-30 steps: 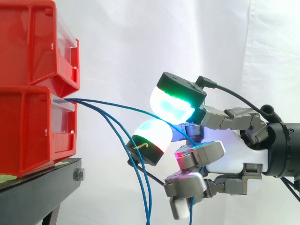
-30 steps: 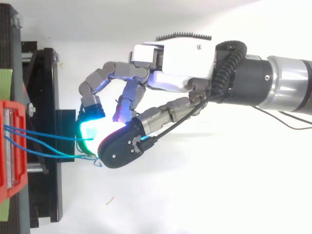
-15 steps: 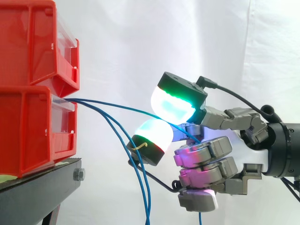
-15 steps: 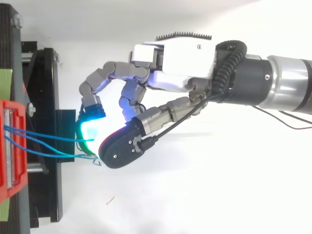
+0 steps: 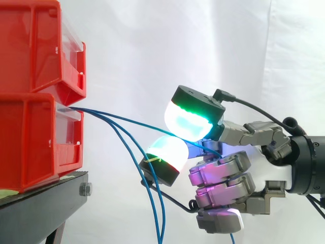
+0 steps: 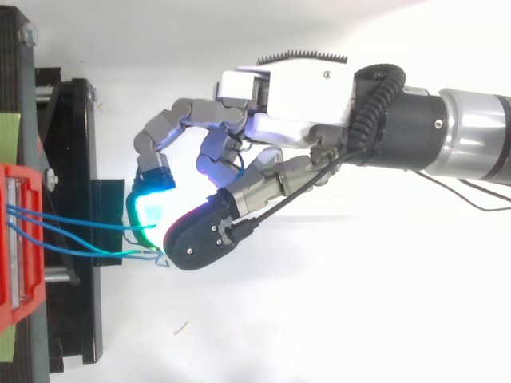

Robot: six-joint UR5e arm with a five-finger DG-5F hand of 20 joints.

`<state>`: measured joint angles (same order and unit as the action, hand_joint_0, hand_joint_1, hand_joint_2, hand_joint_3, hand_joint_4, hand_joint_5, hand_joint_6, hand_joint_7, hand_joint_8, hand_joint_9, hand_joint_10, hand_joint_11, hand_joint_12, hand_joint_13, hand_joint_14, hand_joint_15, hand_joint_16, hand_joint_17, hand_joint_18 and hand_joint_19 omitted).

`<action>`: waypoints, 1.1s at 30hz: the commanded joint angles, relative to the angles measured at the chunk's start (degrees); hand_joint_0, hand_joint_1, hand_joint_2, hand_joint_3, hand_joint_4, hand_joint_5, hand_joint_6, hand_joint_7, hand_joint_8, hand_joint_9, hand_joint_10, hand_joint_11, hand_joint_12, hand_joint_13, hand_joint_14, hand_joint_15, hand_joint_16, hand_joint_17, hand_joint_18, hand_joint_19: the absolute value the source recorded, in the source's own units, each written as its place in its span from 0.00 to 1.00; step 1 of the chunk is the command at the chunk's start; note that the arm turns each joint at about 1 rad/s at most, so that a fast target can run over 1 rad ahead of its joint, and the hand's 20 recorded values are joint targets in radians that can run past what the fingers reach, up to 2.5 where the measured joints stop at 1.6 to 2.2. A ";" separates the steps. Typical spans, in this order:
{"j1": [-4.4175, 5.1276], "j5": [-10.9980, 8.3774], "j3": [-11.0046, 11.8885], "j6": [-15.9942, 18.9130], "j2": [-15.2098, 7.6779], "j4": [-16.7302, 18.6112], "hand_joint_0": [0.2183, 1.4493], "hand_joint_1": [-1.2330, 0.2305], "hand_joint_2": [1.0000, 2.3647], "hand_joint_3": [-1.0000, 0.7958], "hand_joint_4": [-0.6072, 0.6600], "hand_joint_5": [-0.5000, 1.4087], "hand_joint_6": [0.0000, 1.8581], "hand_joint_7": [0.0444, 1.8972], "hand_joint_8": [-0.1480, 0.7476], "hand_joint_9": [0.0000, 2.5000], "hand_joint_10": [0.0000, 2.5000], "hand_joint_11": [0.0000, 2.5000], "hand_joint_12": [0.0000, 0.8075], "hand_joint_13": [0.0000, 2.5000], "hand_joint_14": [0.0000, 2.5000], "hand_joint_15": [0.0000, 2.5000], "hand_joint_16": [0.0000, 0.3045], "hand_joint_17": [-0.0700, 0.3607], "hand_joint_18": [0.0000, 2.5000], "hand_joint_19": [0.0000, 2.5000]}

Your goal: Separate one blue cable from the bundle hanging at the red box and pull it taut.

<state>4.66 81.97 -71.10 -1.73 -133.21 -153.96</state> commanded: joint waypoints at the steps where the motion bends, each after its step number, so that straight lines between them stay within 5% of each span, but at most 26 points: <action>1: 0.00 0.12 0.00 -0.20 0.05 -0.46 0.41 0.30 0.00 0.34 0.45 0.17 0.49 0.58 0.53 0.44 0.64 0.57 0.47 0.41 0.66 0.57 0.15 0.40 0.51 0.48; 9: 0.00 0.56 -0.09 -2.58 0.14 -2.22 0.41 0.30 0.00 0.34 0.44 0.17 0.49 0.58 0.52 0.44 0.65 0.58 0.47 0.41 0.67 0.57 0.15 0.40 0.51 0.48; 16: -0.09 1.17 -0.09 -10.49 4.01 -10.74 0.41 0.30 0.01 0.34 0.44 0.17 0.49 0.58 0.52 0.44 0.65 0.57 0.47 0.41 0.68 0.56 0.15 0.40 0.51 0.48; 18: 0.00 1.00 -2.02 -11.01 6.65 -13.20 0.41 0.30 0.00 0.34 0.45 0.17 0.49 0.58 0.53 0.44 0.65 0.57 0.47 0.41 0.67 0.56 0.15 0.40 0.51 0.48; 21: 0.53 -1.55 -5.80 -10.75 8.32 -11.62 0.41 0.30 0.01 0.34 0.44 0.17 0.49 0.58 0.52 0.44 0.66 0.58 0.47 0.41 0.67 0.56 0.15 0.40 0.51 0.48; 25: 1.32 -5.59 -8.96 -9.87 8.76 -4.85 0.41 0.30 0.01 0.34 0.45 0.17 0.49 0.58 0.53 0.44 0.66 0.58 0.47 0.41 0.67 0.57 0.15 0.40 0.51 0.47; 33: 2.02 -5.68 -8.96 -8.02 8.76 -0.55 0.41 0.30 0.00 0.34 0.45 0.17 0.49 0.58 0.53 0.44 0.66 0.58 0.47 0.41 0.67 0.57 0.15 0.40 0.51 0.48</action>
<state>6.41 76.42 -80.00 -10.37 -124.48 -155.87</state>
